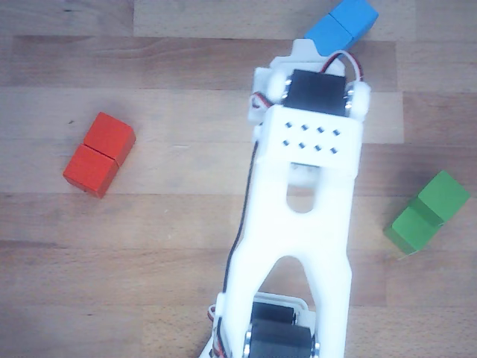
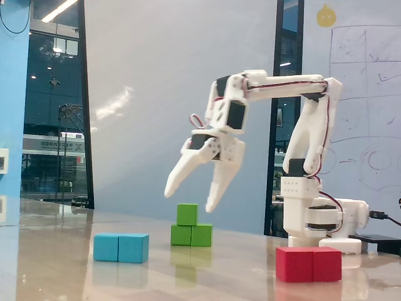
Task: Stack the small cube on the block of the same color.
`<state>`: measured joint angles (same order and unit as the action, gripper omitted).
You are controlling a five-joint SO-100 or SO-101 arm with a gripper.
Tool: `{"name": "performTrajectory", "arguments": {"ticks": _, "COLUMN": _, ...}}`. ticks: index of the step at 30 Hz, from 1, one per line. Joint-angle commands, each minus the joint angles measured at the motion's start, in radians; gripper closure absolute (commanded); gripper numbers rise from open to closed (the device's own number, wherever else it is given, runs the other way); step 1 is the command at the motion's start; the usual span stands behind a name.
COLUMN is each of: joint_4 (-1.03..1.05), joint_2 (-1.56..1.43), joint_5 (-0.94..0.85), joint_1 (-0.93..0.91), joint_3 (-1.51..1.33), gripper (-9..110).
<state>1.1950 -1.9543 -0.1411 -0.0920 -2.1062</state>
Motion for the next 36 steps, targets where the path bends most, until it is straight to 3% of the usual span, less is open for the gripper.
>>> {"name": "performTrajectory", "arguments": {"ticks": 1, "joint_4": -0.077, "joint_2": -0.166, "joint_5": 0.130, "joint_1": 0.077, "joint_3": -0.087, "gripper": 66}}
{"name": "performTrajectory", "arguments": {"ticks": 8, "joint_4": -0.241, "joint_2": -0.437, "joint_5": 0.201, "joint_1": 0.106, "joint_3": -0.405, "gripper": 66}}
{"name": "performTrajectory", "arguments": {"ticks": 15, "joint_4": -0.275, "joint_2": -0.713, "joint_5": 0.199, "joint_1": 0.107, "joint_3": -0.672, "gripper": 67}}
{"name": "performTrajectory", "arguments": {"ticks": 24, "joint_4": -0.272, "joint_2": -0.971, "joint_5": 0.196, "joint_1": 0.107, "joint_3": -0.842, "gripper": 93}}
{"name": "performTrajectory", "arguments": {"ticks": 28, "joint_4": -0.216, "joint_2": -1.077, "joint_5": 0.196, "joint_1": 0.107, "joint_3": -0.881, "gripper": 103}}
{"name": "performTrajectory", "arguments": {"ticks": 36, "joint_4": 0.029, "joint_2": -1.302, "joint_5": 0.084, "joint_1": 0.107, "joint_3": -0.900, "gripper": 101}}
